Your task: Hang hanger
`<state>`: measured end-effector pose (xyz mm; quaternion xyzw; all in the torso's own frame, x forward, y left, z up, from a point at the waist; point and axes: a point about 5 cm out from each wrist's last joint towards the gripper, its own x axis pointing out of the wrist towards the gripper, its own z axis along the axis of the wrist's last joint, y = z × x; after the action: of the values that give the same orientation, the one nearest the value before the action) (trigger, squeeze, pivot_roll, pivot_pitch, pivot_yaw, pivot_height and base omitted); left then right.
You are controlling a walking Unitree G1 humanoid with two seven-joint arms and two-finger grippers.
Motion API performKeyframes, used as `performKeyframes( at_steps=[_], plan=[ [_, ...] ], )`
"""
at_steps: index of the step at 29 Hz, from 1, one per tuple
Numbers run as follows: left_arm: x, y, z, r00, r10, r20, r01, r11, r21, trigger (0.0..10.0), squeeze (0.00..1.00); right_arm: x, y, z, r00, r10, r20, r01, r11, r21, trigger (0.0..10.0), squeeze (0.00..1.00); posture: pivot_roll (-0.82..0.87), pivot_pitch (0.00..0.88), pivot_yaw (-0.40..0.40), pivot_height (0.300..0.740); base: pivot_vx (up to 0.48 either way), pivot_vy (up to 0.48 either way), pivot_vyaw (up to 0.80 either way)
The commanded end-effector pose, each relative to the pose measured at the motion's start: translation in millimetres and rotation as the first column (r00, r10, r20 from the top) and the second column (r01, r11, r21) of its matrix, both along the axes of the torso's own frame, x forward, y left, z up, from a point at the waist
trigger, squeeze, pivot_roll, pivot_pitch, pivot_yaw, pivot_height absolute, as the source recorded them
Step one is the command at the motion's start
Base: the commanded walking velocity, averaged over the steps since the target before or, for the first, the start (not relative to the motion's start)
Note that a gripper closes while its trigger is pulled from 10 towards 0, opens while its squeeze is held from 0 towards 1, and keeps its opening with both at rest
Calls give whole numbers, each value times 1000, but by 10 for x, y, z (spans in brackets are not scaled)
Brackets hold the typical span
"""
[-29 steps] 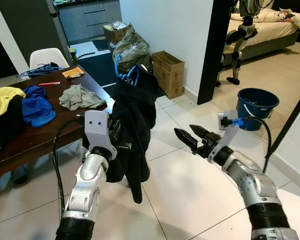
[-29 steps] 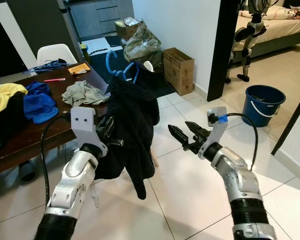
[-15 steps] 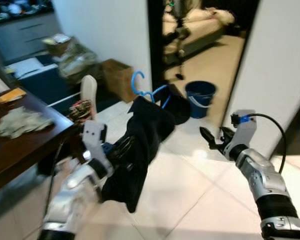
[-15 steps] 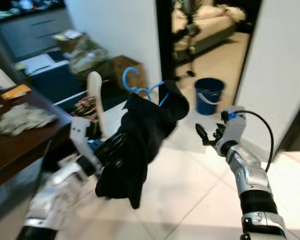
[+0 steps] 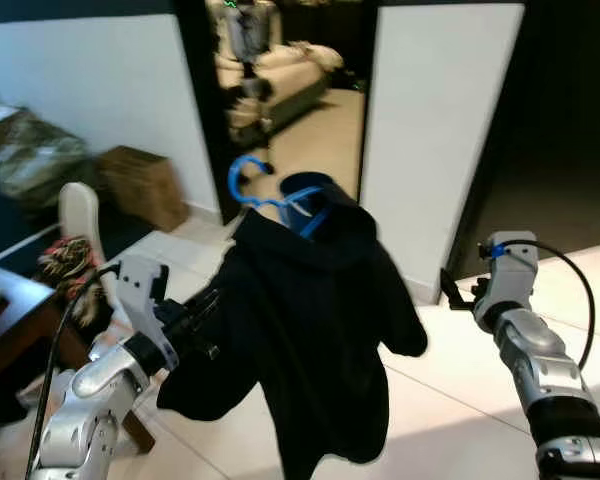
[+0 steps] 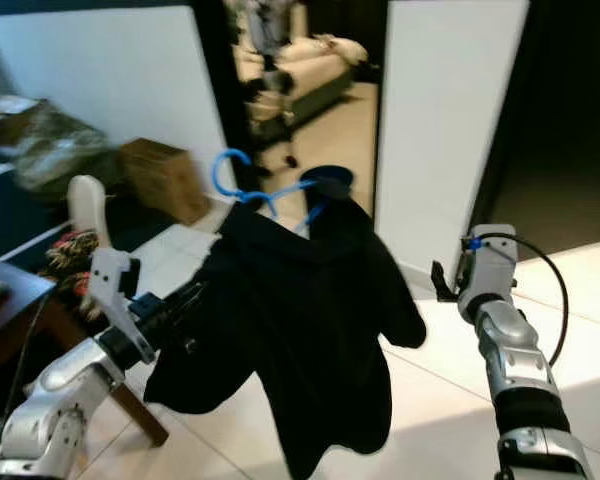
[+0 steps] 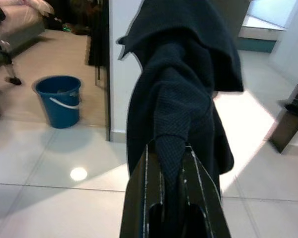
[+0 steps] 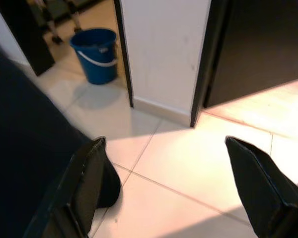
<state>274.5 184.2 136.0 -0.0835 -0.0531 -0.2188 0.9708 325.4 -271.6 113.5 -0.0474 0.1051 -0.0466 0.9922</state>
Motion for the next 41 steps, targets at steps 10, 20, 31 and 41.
performKeyframes(
  at_steps=[10,20,31,41],
  plan=[
    [-184,-191,-146,999,-21,24,22,999,-40,10000,0,-348,258,-146,994,108,29,-107,994,-27,10000,0,-69,0,37,740,0,0,-769],
    [-217,-398,-169,953,-303,11,303,950,-77,10000,0,-333,245,-88,995,81,60,-80,997,-22,10000,0,-84,0,45,740,0,0,-769],
    [-136,-418,-144,955,-297,18,297,952,-70,10000,0,-351,229,-77,995,68,75,-70,997,32,10000,0,-87,0,61,740,0,0,-769],
    [-51,-268,-149,991,-127,44,131,987,-91,10000,0,-303,336,-126,987,162,8,-161,985,-60,10000,0,-85,0,-49,740,0,0,-771]
  ],
)
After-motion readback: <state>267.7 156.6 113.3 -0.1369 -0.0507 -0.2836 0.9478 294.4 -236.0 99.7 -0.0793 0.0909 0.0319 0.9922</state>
